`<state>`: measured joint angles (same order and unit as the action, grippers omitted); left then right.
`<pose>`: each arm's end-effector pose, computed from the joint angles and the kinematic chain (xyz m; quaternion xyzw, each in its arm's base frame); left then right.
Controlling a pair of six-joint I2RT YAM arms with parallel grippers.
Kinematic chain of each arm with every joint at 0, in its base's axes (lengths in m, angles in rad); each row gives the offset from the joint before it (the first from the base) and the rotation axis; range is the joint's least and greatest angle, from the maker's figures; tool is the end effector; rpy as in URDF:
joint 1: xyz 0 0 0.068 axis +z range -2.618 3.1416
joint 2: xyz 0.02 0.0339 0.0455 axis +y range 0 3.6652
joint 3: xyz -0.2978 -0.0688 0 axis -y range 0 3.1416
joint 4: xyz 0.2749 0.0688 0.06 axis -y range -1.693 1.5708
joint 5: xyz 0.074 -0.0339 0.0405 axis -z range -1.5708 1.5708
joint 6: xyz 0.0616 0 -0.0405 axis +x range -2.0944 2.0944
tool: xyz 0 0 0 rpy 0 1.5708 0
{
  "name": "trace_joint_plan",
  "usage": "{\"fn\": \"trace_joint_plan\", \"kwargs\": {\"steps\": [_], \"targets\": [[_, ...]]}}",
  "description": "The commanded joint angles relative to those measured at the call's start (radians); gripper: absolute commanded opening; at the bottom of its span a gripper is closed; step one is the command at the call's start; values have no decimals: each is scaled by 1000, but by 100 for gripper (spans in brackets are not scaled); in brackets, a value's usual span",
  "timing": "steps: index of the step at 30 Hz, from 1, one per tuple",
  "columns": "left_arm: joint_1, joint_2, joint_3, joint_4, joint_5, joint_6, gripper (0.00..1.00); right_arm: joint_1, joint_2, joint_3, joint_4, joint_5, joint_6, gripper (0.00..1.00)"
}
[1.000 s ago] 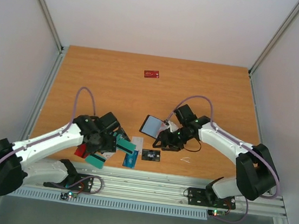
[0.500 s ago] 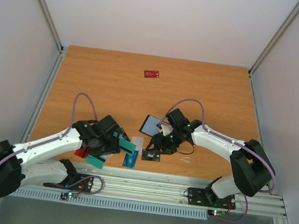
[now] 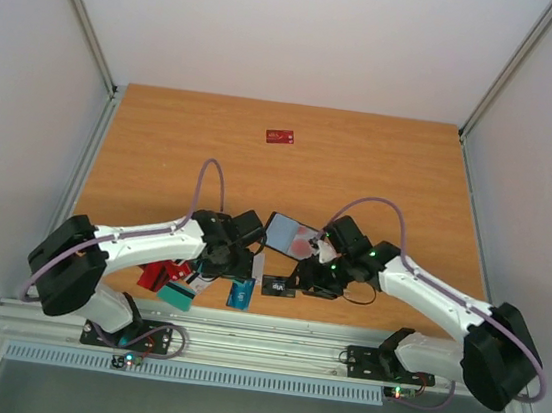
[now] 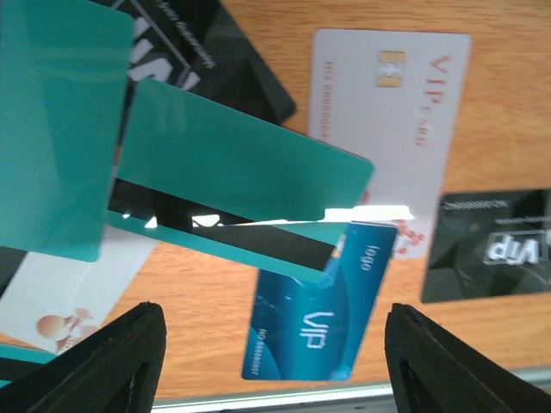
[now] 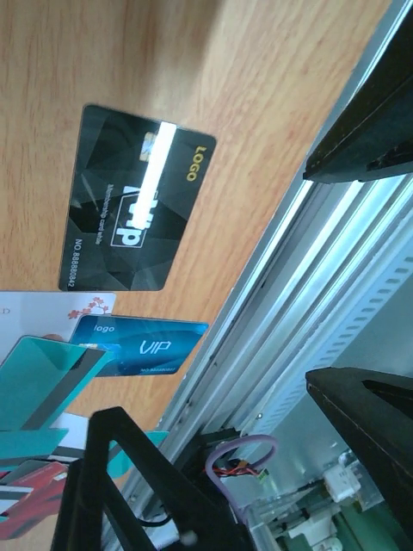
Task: Put the credit cards into the card holder
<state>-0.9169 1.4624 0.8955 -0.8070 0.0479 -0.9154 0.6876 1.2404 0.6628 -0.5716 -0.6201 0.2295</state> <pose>0.1670 -0.2228 0.1796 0.0031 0.9949 -0.0925 0.0409 0.1606 0.1782 0.1821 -0.2736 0.8924 0.3557 0.0466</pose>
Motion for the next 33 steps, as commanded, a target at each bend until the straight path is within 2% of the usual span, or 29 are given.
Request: {"fn": "trace_joint_plan", "kwargs": {"steps": [1, 7, 11, 19, 27, 33], "targets": [[-15, 45, 30, -61, -110, -127, 71, 7, -94, 7, -132, 101, 37, 60], [-19, 112, 42, -32, -153, -144, 76, 11, -177, 6, -182, 171, 88, 60], [-19, 142, 33, 5, -134, -170, 77, 25, -208, 24, -223, 207, 108, 60], [-20, 169, 65, 58, -117, -154, 79, 61, -214, 21, -221, 254, 147, 59], [-20, 208, 27, 128, -83, -138, 79, 160, -219, 19, -203, 316, 213, 59], [-22, 222, -7, 151, -52, -151, 73, 233, -212, 20, -202, 357, 248, 59]]}}
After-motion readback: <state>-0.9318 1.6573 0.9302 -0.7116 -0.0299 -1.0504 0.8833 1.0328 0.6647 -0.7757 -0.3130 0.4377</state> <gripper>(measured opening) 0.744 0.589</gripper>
